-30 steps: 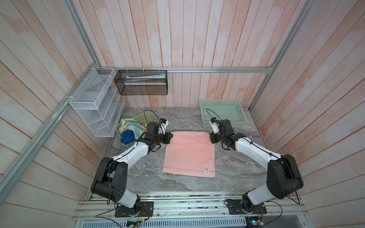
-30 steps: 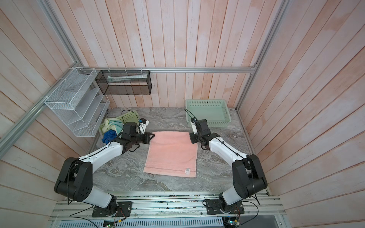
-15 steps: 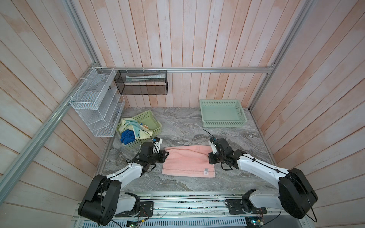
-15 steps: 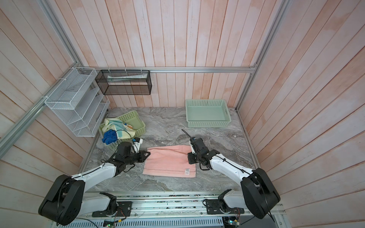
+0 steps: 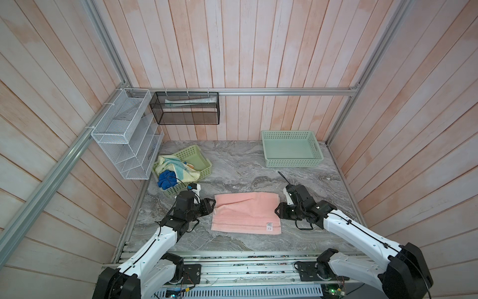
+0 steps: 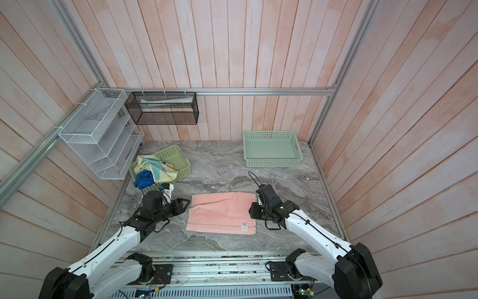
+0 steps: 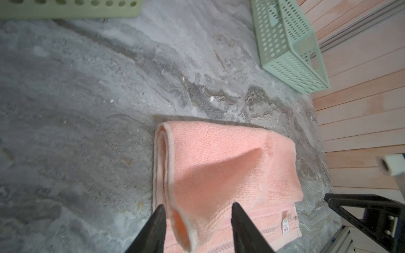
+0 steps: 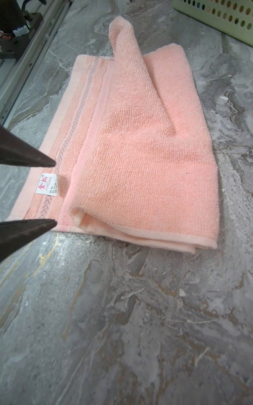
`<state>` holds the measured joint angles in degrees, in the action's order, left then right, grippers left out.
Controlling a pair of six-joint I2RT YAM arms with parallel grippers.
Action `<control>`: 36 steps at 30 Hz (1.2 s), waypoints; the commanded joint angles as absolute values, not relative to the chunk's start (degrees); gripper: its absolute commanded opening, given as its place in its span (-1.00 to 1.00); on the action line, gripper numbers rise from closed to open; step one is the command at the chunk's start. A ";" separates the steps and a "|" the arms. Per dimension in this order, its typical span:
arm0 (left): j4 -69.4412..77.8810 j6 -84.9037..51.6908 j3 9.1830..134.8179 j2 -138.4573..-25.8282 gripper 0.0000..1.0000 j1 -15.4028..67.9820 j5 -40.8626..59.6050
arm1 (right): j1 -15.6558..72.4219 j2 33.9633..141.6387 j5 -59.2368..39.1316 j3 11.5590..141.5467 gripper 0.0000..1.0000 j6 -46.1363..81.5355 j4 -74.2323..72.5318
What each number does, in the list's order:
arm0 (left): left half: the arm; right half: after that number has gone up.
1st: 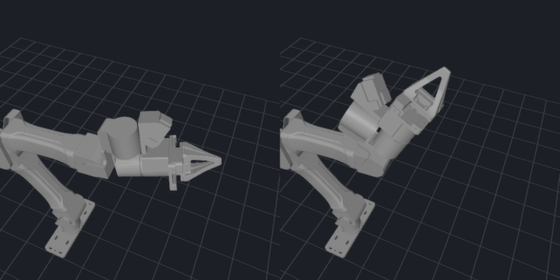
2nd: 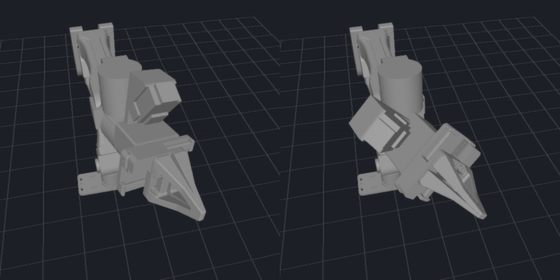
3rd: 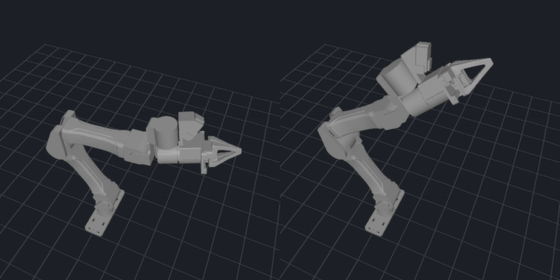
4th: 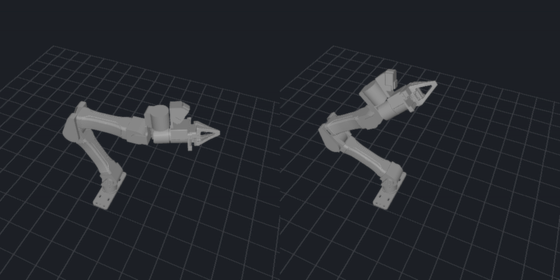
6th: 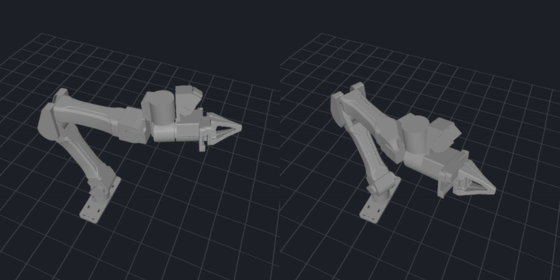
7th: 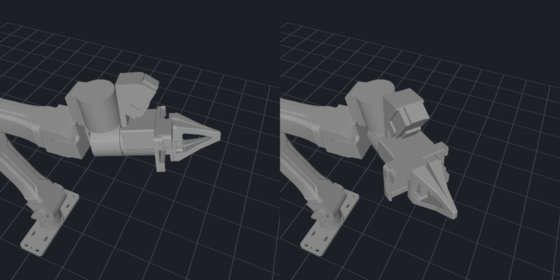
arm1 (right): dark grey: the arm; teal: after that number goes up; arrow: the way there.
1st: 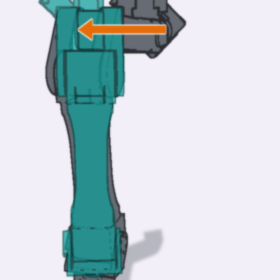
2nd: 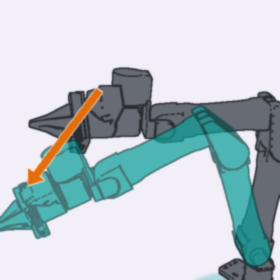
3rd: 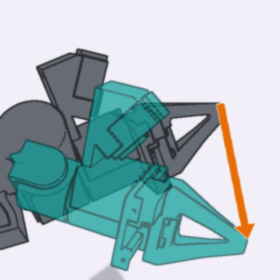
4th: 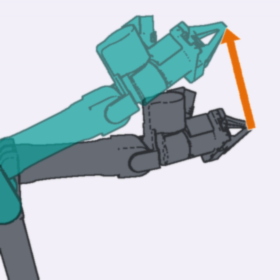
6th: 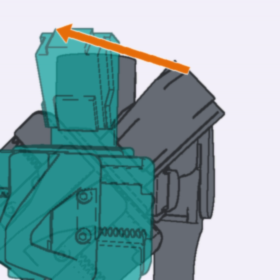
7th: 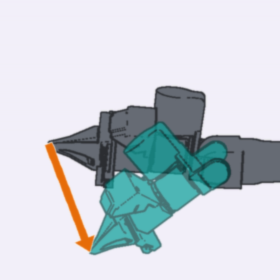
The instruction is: Fold and stack the towels
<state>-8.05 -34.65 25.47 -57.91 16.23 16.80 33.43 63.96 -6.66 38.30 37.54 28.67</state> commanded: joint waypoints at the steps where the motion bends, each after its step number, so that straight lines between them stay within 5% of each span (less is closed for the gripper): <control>1: -16.62 -39.14 29.17 -62.12 0.03 14.62 21.51 | 33.06 66.39 -9.26 36.75 -0.19 40.26 29.22; 15: -8.63 -50.46 26.69 -66.57 0.06 14.05 35.30 | 32.74 77.64 -9.77 38.91 -0.25 36.25 22.94; 20: -7.42 -49.97 26.48 -69.43 0.07 14.05 36.34 | 32.76 79.33 -9.49 40.32 -0.42 34.57 22.41; 22: -5.41 -50.40 26.23 -70.02 0.05 14.01 37.05 | 32.78 79.84 -9.27 40.97 -0.65 33.87 22.30; 24: -3.91 -50.54 26.60 -70.64 -0.13 14.00 37.99 | 32.75 79.89 -8.42 41.79 -0.84 33.18 22.82; 27: -4.80 -49.21 28.73 -71.34 -0.93 14.02 37.61 | 32.49 79.98 -7.10 44.25 -1.00 31.25 24.46; 36: -15.31 -31.33 44.97 -78.64 -1.00 9.76 41.73 | 22.73 82.88 -11.49 56.76 -1.00 22.63 32.36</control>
<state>-11.70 -39.68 41.04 -76.82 11.35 38.15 24.86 81.71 -9.87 52.69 27.16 27.62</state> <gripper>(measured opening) 0.046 0.051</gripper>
